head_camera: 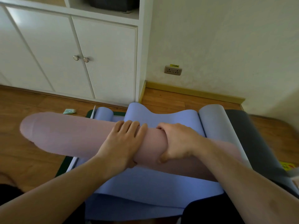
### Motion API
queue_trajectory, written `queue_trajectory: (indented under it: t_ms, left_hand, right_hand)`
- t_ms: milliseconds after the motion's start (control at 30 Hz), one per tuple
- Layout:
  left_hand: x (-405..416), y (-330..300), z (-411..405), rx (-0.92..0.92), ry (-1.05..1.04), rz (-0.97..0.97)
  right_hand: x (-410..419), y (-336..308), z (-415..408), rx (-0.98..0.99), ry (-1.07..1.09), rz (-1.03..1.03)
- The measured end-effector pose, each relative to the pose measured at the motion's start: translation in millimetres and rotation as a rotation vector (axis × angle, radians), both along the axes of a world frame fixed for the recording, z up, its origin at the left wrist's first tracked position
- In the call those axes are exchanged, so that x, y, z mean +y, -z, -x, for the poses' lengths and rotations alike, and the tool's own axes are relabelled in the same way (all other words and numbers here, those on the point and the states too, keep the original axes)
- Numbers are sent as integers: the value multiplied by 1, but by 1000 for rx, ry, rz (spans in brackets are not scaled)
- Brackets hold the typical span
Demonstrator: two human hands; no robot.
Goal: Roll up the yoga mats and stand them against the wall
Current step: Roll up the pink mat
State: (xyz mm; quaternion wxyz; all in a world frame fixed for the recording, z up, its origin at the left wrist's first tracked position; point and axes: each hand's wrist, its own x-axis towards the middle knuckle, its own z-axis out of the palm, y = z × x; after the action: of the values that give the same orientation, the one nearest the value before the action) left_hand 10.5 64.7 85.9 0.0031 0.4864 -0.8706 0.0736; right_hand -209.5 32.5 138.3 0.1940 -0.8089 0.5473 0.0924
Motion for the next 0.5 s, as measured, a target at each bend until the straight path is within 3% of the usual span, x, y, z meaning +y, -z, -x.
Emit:
queue_trajectory:
  t_ms: [100,233,333,500]
  left_hand:
    - [-5,1,2,6,2,-20]
    - [-12,-12,-5,80,-57,-178]
    - [-13,-19,-8,123,-68,-253]
    - [-5,-8,-6,107,-59,-128]
  right_hand:
    - [6,1,-2,-8,-14,5]
    - [21,10,-13,175,-199,278]
    - [20,17,-18,160,-219,329]
    - [9,9,-13,77,-156,319]
